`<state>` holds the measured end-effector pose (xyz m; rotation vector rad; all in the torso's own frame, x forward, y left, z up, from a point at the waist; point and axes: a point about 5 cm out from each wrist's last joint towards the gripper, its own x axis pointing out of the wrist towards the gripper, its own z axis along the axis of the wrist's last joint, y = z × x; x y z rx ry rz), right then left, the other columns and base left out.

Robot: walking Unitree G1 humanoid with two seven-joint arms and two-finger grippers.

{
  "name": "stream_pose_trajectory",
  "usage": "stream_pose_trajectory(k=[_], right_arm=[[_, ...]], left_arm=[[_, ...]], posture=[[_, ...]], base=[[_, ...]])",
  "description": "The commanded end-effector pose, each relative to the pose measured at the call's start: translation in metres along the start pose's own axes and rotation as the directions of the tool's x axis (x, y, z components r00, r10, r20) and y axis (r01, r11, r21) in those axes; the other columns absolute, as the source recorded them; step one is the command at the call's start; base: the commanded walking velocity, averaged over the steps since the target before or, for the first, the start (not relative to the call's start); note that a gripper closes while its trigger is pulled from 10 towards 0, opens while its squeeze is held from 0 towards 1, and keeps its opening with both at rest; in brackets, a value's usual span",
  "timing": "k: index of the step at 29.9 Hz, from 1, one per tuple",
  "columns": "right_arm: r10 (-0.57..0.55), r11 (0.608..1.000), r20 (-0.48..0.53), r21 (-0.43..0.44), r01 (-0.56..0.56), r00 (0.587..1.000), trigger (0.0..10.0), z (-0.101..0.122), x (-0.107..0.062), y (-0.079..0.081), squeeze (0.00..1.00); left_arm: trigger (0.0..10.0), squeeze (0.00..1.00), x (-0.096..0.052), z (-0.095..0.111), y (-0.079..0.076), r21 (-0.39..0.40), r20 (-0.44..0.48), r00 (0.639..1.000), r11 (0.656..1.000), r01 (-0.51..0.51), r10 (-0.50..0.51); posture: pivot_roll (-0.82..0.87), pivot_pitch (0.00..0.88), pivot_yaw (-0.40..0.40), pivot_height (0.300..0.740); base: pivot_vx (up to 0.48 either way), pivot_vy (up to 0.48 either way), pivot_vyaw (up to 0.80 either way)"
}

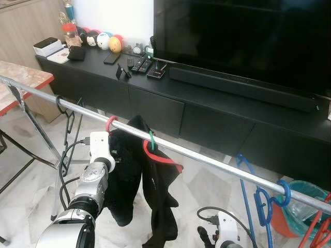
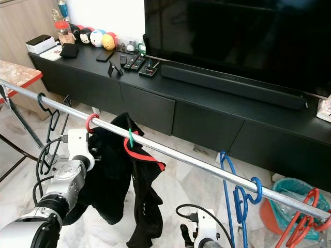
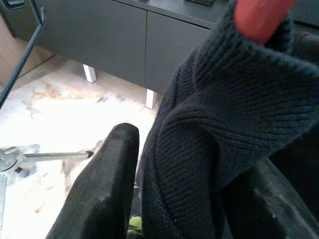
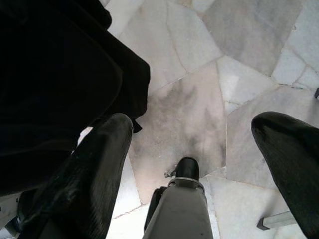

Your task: Hang hanger

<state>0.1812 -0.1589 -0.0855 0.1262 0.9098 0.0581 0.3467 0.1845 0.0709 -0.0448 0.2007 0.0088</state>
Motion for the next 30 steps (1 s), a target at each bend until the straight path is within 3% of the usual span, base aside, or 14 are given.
stream_pose_trajectory(k=[1, 12, 16, 23, 24, 25, 26, 30], right_arm=[[-0.004, 1.0, 0.005, 0.006, 0.004, 1.0, 10.0, 0.001, 0.0, 0.0, 0.0], [-0.003, 1.0, 0.008, 0.014, 0.003, 1.0, 10.0, 0.0, 0.0, 0.0, 0.0], [-0.001, 1.0, 0.006, 0.013, 0.001, 1.0, 10.0, -0.001, 0.0, 0.0, 0.0], [-0.001, 1.0, 0.006, 0.012, 0.001, 1.0, 10.0, -0.002, -0.001, 0.0, 0.0], [-0.001, 1.0, 0.006, 0.011, 0.001, 1.0, 10.0, -0.002, -0.001, 0.0, 0.0], [-0.001, 1.0, 0.007, 0.012, 0.001, 1.0, 10.0, -0.002, -0.001, 0.0, 0.0], [-0.002, 1.0, 0.008, 0.014, 0.001, 1.0, 10.0, -0.002, -0.001, 0.0, 0.0], [-0.005, 1.0, 0.013, 0.018, 0.004, 1.0, 10.0, -0.002, -0.001, -0.001, 0.0]], left_arm=[[10.0, 1.0, -0.002, 0.0, 0.002, -0.006, 0.023, 1.0, 1.0, -0.004, 0.004], [10.0, 1.0, -0.012, 0.007, 0.003, -0.02, 0.13, 0.991, 0.999, 0.039, -0.036], [10.0, 1.0, -0.026, 0.015, 0.003, 0.003, 0.198, 0.977, 0.997, 0.079, -0.078], [10.0, 1.0, -0.051, 0.012, 0.01, 0.033, 0.212, 0.972, 0.994, 0.1, -0.105], [10.0, 0.85, -0.058, 0.009, 0.012, 0.02, 0.213, 0.972, 0.995, 0.102, -0.104], [10.0, 0.52, -0.064, 0.005, 0.015, 0.016, 0.218, 0.972, 0.996, 0.09, -0.091], [10.0, 0.0, -0.067, 0.003, 0.017, 0.021, 0.218, 0.973, 0.997, 0.079, -0.082], [10.0, 0.0, -0.088, -0.006, 0.026, 0.091, 0.235, 0.972, 0.996, -0.018, -0.004]], posture=[[-0.05, 0.005, -0.029, 0.74], [-0.05, 0.009, -0.025, 0.74], [-0.05, 0.013, -0.024, 0.74], [-0.04, 0.005, -0.02, 0.74], [-0.04, 0.0, -0.019, 0.74], [-0.04, 0.0, -0.019, 0.74], [-0.04, 0.0, -0.018, 0.74], [-0.04, 0.0, -0.017, 0.74]], base=[[0.0, 0.0, 0.0], [0.0, 0.0, 0.0], [0.0, 0.0, 0.0], [0.0, 0.0, 0.0], [0.0, 0.0, 0.0], [0.0, 0.0, 0.0], [0.0, 0.0, 0.0], [0.0, 0.0, 0.0]])
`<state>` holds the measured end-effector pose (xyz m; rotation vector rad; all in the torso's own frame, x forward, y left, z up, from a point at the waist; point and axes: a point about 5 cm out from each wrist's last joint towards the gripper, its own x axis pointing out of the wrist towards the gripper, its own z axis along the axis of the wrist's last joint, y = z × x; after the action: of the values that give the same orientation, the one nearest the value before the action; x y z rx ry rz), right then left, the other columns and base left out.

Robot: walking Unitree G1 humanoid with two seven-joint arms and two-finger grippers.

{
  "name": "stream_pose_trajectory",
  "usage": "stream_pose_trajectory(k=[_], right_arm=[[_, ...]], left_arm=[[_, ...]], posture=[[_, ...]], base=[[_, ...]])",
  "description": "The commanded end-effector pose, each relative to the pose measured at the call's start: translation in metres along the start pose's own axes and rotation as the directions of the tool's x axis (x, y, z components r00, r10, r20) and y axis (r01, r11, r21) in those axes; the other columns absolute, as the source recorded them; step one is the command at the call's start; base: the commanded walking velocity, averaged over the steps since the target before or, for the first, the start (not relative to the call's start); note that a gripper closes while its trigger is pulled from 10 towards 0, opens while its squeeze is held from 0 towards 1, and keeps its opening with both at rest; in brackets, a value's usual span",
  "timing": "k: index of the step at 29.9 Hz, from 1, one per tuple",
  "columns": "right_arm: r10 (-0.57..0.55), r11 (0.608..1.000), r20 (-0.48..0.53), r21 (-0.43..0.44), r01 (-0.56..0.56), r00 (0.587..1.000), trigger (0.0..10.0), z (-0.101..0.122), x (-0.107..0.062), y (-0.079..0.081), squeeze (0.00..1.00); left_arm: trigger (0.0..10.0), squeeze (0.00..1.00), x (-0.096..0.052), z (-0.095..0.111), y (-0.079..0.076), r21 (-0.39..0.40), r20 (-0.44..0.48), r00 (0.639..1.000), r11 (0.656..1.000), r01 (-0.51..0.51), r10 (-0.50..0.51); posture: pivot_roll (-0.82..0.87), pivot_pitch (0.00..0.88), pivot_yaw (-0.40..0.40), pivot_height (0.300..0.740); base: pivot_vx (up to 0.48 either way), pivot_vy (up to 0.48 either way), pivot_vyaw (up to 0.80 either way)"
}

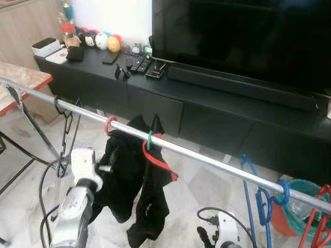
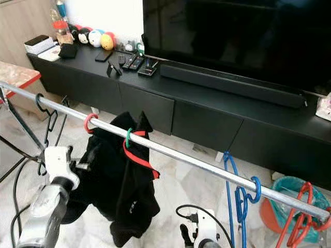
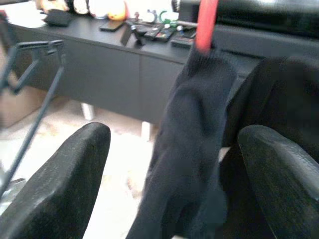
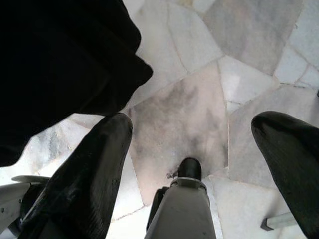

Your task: Hang hanger

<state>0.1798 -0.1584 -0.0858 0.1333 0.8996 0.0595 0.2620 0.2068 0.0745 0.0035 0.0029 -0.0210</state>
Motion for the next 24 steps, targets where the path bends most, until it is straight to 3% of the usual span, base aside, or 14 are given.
stream_pose_trajectory(k=[1, 3, 10, 12, 24], right_arm=[[-0.011, 1.0, 0.003, 0.014, 0.011, 1.0, 10.0, -0.001, -0.001, -0.001, 0.0], [-0.011, 1.0, 0.004, 0.011, 0.011, 1.0, 10.0, -0.001, -0.001, -0.002, 0.0], [-0.011, 1.0, 0.004, 0.01, 0.011, 1.0, 10.0, -0.002, -0.001, -0.002, 0.0], [-0.014, 1.0, 0.005, 0.012, 0.014, 1.0, 10.0, -0.002, -0.001, -0.002, 0.0], [-0.019, 1.0, 0.007, 0.017, 0.019, 1.0, 10.0, -0.002, -0.001, -0.002, 0.0]], left_arm=[[10.0, 0.0, -0.005, 0.007, 0.003, 0.055, 0.037, 0.998, 0.998, -0.043, 0.041], [10.0, 0.0, -0.018, 0.005, 0.003, 0.101, 0.033, 0.996, 0.991, -0.085, 0.082], [10.0, 0.0, -0.038, -0.003, -0.002, 0.165, 0.019, 0.993, 0.979, -0.116, 0.115], [10.0, 0.0, -0.043, -0.007, -0.005, 0.218, 0.021, 0.994, 0.969, -0.114, 0.112], [10.0, 0.0, -0.041, -0.01, -0.003, 0.194, 0.017, 0.986, 0.967, -0.163, 0.163]], posture=[[-0.04, 0.0, -0.017, 0.74], [-0.04, 0.0, -0.018, 0.74], [-0.04, 0.0, -0.017, 0.74], [-0.04, 0.0, -0.016, 0.74], [-0.05, 0.0, -0.014, 0.74]], base=[[0.0, 0.0, 0.0], [0.0, 0.0, 0.0], [0.0, 0.0, 0.0], [0.0, 0.0, 0.0], [0.0, 0.0, 0.0]])
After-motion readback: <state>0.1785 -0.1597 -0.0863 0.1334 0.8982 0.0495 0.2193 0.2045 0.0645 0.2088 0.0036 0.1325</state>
